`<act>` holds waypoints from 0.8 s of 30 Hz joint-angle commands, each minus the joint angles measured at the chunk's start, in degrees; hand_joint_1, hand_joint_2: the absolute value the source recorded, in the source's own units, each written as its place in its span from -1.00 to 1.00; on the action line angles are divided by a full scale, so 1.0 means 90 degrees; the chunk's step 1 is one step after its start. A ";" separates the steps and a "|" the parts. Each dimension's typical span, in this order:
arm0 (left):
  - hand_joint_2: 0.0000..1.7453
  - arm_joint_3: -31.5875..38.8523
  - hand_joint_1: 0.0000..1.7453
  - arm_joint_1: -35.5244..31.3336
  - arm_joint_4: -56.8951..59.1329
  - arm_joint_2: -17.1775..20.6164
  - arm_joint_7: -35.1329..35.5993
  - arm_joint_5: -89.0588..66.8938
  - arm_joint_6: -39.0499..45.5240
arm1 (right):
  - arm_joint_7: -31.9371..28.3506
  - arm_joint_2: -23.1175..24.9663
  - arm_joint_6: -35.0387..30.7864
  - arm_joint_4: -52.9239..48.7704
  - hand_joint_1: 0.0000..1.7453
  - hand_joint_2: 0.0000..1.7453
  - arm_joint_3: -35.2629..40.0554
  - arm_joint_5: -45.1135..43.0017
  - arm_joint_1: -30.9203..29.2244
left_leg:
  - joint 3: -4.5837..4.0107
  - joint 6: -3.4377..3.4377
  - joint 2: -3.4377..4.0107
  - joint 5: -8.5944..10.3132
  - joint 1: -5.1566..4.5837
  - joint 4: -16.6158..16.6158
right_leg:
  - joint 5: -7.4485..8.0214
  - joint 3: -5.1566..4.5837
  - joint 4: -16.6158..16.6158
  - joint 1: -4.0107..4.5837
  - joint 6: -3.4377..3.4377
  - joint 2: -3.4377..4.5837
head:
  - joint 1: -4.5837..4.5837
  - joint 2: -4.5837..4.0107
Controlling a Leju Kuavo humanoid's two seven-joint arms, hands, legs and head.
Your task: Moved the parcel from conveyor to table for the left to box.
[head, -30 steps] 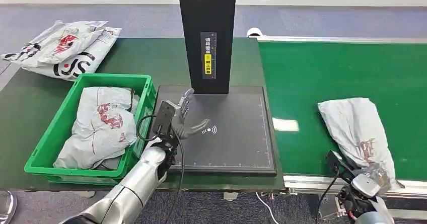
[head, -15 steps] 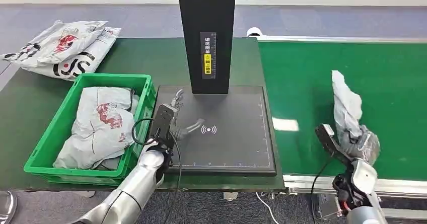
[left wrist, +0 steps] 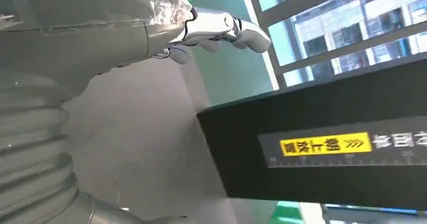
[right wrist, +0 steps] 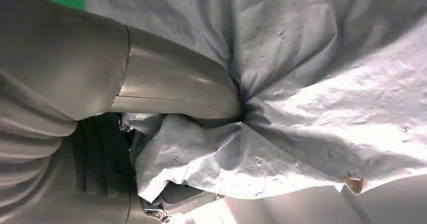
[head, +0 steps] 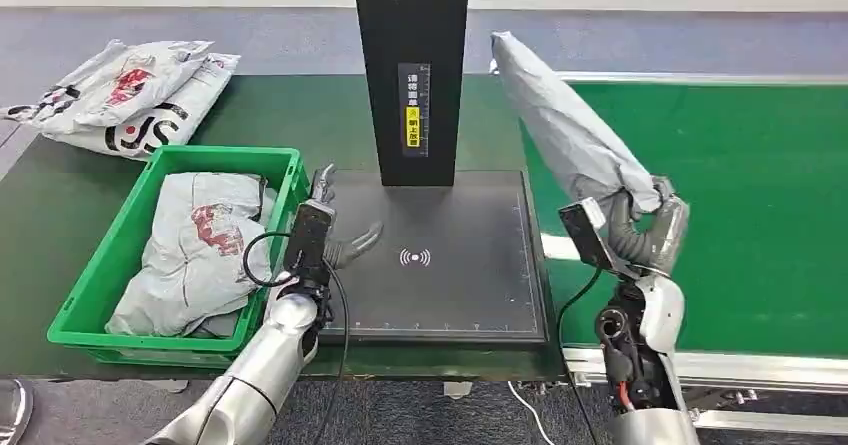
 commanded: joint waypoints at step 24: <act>1.00 0.0237 -1.00 -0.0140 -0.0329 0.0218 -0.0185 0.0374 0.0231 | -0.0313 -0.0889 0.3140 0.1532 -1.00 1.00 0.4375 -0.2477 0.0097 | 0.0043 -0.0012 0.0008 -0.0007 0.0008 -0.0008 | -0.0004 0.0032 -0.0017 0.0011 -0.0012 -0.0005 | 0.0000 0.0000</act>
